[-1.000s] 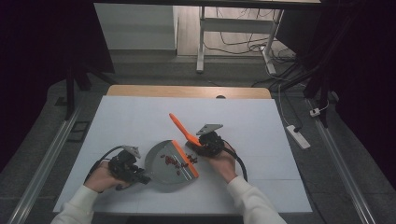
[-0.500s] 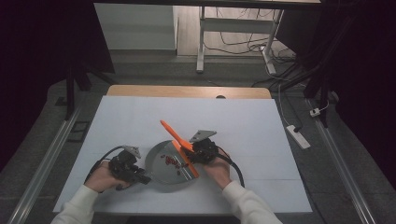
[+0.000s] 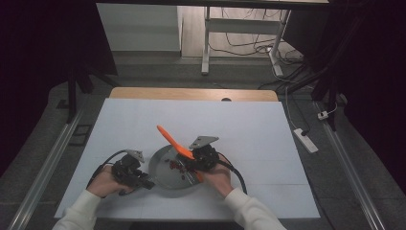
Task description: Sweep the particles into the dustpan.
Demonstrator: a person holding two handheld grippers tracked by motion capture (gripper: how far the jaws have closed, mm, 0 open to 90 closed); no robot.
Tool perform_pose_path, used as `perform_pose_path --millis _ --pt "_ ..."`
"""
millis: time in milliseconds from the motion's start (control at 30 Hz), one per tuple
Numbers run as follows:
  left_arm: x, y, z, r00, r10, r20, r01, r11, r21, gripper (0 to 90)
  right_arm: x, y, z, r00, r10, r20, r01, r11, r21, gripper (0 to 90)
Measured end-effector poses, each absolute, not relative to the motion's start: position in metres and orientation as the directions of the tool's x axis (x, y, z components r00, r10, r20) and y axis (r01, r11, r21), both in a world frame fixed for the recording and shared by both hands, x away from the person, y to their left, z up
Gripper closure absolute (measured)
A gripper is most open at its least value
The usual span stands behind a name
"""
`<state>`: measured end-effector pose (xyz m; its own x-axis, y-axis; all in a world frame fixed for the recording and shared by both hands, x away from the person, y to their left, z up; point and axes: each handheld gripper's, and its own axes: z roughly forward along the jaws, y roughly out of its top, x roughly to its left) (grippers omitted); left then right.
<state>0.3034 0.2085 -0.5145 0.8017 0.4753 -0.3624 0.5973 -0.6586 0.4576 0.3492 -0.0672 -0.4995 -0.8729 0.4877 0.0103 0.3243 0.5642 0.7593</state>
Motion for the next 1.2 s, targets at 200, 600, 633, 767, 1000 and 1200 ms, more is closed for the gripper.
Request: perform_pose_path --millis 200,600,633,767,1000,1200 --pt "0.303 0.208 -0.515 0.803 0.476 -0.359 0.596 -0.658 0.460 61.6 0.349 -0.070 -0.493 -0.877 0.481 0.019 0.313 0.539 0.782 70.0" --pt "0.300 0.208 -0.515 0.805 0.480 -0.348 0.593 -0.658 0.465 61.6 0.363 -0.104 -0.477 -0.817 0.576 0.023 0.348 0.461 0.816 70.0" --pt "0.300 0.208 -0.515 0.805 0.481 -0.348 0.593 -0.657 0.465 61.6 0.363 -0.106 -0.476 -0.814 0.581 0.015 0.347 0.465 0.815 70.0" --pt "0.300 0.208 -0.516 0.804 0.482 -0.349 0.595 -0.656 0.465 61.6 0.363 -0.113 -0.476 -0.798 0.603 -0.014 0.344 0.475 0.810 70.0" --pt "0.299 0.208 -0.515 0.804 0.482 -0.349 0.595 -0.654 0.467 61.6 0.362 -0.123 -0.479 -0.782 0.623 -0.027 0.358 0.484 0.799 70.0" --pt "0.297 0.209 -0.513 0.806 0.481 -0.344 0.591 -0.657 0.468 61.7 0.358 -0.124 -0.485 -0.776 0.629 -0.056 0.363 0.517 0.775 70.0"
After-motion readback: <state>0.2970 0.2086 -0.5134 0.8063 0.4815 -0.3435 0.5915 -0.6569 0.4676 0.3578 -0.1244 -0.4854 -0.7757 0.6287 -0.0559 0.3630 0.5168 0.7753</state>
